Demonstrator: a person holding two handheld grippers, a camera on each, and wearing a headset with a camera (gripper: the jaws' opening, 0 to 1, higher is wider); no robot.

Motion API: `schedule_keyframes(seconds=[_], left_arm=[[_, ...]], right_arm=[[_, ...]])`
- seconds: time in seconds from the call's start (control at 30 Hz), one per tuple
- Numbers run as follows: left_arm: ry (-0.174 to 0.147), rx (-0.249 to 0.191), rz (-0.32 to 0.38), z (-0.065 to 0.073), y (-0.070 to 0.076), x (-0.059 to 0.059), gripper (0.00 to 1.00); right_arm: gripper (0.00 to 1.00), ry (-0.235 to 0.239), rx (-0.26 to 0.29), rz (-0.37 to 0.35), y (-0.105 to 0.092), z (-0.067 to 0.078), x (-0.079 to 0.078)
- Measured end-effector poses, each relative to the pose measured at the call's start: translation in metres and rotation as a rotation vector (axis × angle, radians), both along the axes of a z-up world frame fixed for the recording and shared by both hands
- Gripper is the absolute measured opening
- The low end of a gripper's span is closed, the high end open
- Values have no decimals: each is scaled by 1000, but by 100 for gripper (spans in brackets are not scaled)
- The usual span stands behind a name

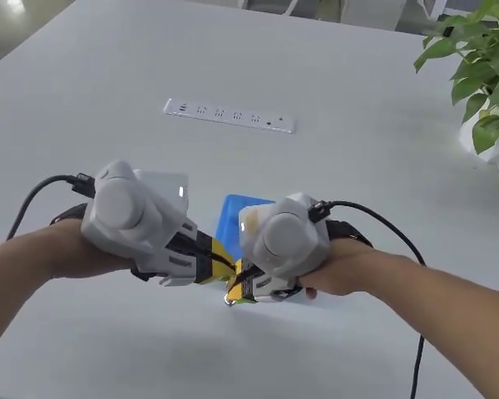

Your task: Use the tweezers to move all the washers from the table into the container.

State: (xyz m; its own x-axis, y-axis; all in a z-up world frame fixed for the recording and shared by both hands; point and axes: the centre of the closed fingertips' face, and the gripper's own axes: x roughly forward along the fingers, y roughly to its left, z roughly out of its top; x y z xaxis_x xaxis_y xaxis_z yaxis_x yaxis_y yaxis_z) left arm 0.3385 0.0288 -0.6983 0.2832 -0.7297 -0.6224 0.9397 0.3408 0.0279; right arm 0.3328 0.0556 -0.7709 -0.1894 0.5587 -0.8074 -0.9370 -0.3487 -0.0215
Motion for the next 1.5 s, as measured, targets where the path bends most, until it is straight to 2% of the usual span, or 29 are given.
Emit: schedule_keyframes(seconds=[0.43,0.57,0.93,1.03,1.1,1.17,1.23,1.3,1.33,1.5], left_arm=[[-4,3,-6,-3,4,-2,7],[-10,-16,1,0,4,-2,10],[-20,-84,59,17,9,-3,28],[-8,-110,84,20,11,-5,32],[-5,-122,97,21,13,-7,37],[-27,-118,113,21,17,-7,41],[-14,-139,134,23,20,-8,43],[-25,-155,145,25,22,-8,46],[-16,-170,163,26,23,-8,47],[-21,-186,184,28,28,-13,52]], right_arm=[[6,-10,8,8,0,2,-4],[6,-13,13,11,0,6,-4],[6,-20,26,10,-5,30,-2],[6,-23,24,13,-7,36,-1],[7,-24,25,10,-9,41,1],[7,-30,28,6,-10,48,3],[7,-24,34,1,-11,55,4],[7,-27,38,0,-12,61,7],[7,-25,40,-2,-13,64,8],[7,-36,55,-9,-14,81,17]])
